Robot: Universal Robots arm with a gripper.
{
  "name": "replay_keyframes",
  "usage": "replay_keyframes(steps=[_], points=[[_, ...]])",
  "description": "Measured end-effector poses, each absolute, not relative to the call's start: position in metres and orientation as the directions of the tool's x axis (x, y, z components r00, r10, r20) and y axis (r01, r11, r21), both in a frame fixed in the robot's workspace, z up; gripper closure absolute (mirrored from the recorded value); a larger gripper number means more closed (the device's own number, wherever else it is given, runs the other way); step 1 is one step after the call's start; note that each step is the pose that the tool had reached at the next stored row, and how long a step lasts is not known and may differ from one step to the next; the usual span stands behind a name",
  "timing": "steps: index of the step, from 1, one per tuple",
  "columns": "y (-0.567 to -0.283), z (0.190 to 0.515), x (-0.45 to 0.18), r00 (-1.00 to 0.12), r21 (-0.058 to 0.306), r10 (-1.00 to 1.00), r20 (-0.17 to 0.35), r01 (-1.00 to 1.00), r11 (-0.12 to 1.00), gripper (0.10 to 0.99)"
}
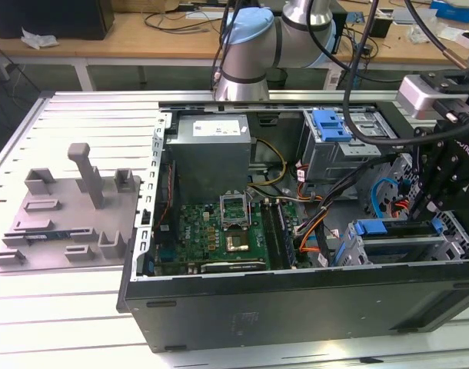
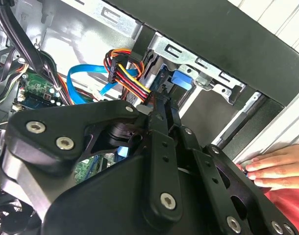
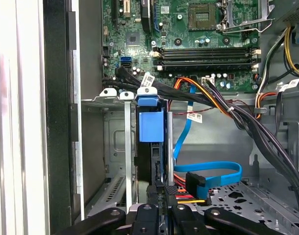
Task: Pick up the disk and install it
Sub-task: 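Insert the first disk wire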
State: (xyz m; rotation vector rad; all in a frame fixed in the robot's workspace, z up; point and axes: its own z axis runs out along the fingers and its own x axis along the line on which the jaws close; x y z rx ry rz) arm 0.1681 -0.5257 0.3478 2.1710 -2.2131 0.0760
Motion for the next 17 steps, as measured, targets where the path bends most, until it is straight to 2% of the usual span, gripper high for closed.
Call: replay_keyframes(steps=[17], points=[[-0.5253, 0.3456, 0.167, -0.018, -0.008, -0.998, 0.063, -1.0, 0.018, 0.918]])
